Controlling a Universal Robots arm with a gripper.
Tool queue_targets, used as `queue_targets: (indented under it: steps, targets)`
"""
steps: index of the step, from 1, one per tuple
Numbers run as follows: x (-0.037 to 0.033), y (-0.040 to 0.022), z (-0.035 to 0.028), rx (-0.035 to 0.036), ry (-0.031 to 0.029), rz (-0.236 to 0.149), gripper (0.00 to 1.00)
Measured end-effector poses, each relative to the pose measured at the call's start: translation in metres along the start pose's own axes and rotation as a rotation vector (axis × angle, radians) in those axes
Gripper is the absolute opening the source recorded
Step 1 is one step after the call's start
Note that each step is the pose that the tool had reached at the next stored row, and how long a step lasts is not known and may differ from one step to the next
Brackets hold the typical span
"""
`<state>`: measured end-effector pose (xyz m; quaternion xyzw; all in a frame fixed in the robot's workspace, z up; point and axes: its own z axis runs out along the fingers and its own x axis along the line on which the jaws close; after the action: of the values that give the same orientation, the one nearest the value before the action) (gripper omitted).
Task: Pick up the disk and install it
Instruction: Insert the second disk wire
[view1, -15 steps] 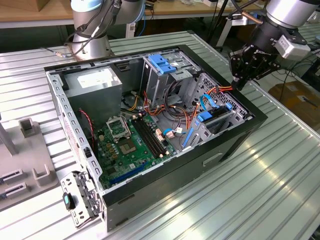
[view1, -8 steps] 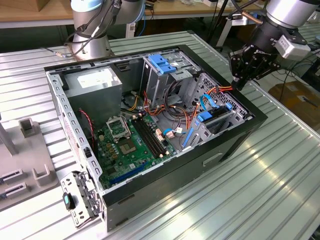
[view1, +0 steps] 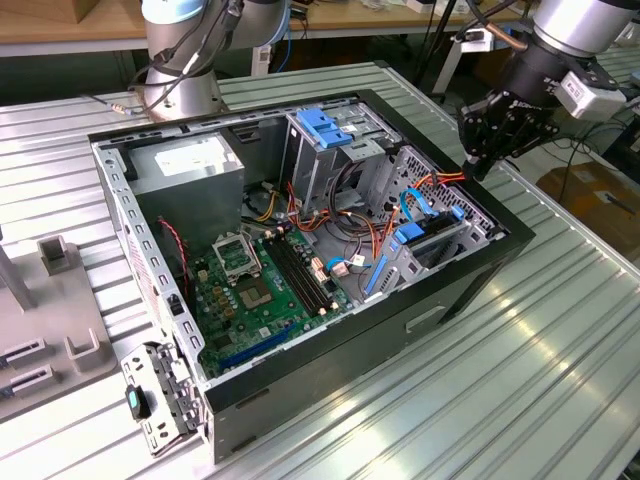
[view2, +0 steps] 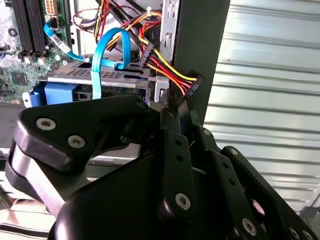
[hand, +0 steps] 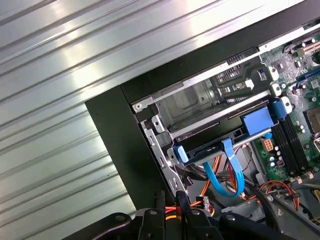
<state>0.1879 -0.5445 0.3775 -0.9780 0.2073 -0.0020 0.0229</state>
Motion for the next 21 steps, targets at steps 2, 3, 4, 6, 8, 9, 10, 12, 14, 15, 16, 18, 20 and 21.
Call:
queue_targets:
  steps: [2,3,4,6,8,9,10,12,14,15,16,18,20,21]
  targets:
    - [0.0009,-0.0004,0.0001,-0.0002,-0.0001,0.000,0.24]
    - [0.0019,-0.0008,0.0003,-0.0001,0.0000,0.001,0.24]
    - [0.0027,-0.0012,0.0005,-0.0001,0.0001,0.003,0.24]
    - [0.0044,-0.0019,0.0012,0.0000,0.0008,0.019,0.24]
    - [0.0050,-0.0021,0.0016,0.0000,0.0016,0.035,0.24]
    - [0.0048,-0.0025,0.0021,0.0003,0.0019,0.044,0.24]
    - [0.0045,-0.0036,0.0026,0.0002,0.0022,0.050,0.24]
    - [0.0045,-0.0050,0.0032,0.0003,0.0025,0.056,0.24]
    - [0.0061,-0.0066,0.0034,0.0003,0.0027,0.061,0.24]
    - [0.0073,-0.0075,0.0036,0.0003,0.0030,0.066,0.24]
    - [0.0082,-0.0085,0.0041,0.0004,0.0033,0.074,0.24]
    - [0.0091,-0.0095,0.0048,0.0005,0.0037,0.084,0.24]
    - [0.0093,-0.0107,0.0054,0.0004,0.0042,0.093,0.24]
    - [0.0087,-0.0120,0.0062,0.0006,0.0046,0.102,0.24]
